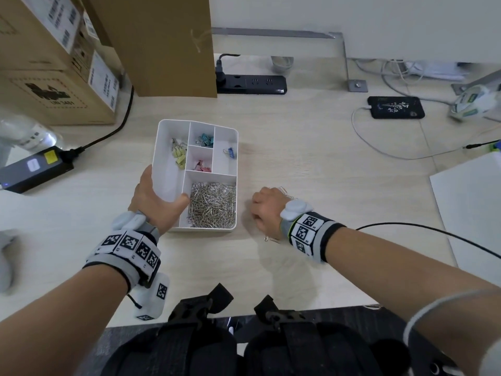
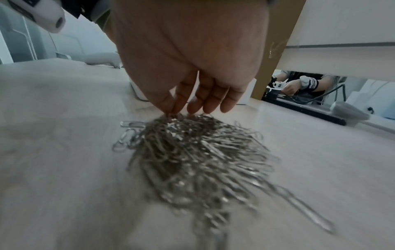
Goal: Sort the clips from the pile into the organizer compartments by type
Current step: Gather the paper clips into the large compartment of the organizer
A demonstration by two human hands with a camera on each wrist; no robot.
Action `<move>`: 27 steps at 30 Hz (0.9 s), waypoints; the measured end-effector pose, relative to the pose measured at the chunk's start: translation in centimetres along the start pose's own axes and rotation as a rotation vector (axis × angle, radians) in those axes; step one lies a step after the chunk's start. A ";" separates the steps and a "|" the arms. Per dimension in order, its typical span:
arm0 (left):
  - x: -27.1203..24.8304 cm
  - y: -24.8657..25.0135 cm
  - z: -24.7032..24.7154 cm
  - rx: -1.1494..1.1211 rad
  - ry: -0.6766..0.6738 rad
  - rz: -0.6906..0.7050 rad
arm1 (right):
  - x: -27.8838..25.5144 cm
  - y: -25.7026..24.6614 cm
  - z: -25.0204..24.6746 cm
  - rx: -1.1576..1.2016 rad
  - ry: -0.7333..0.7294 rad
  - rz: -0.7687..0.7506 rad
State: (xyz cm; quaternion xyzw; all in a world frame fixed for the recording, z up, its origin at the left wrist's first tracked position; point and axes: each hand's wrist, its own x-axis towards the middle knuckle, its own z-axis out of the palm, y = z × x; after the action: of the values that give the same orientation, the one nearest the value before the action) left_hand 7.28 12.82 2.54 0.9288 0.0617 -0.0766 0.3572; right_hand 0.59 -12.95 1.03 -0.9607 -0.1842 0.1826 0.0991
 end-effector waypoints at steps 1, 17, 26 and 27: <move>0.0 0.1 0.1 -0.005 0.001 0.004 | -0.4 0.8 -0.1 0.006 0.033 0.011; -0.4 1.7 2.1 -0.022 -0.009 0.017 | -2.5 3.0 1.3 -0.008 0.049 0.253; -0.4 1.3 2.4 0.016 -0.002 0.002 | -1.2 3.9 0.7 0.297 0.067 0.370; -0.4 1.3 2.4 0.014 -0.009 0.001 | -1.1 3.9 0.4 0.360 0.087 0.423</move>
State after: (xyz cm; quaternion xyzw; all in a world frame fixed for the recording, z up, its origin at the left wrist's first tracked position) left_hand 6.89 10.27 1.72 0.9309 0.0593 -0.0810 0.3512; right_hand 0.77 -16.91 0.02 -0.9516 0.0604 0.1879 0.2357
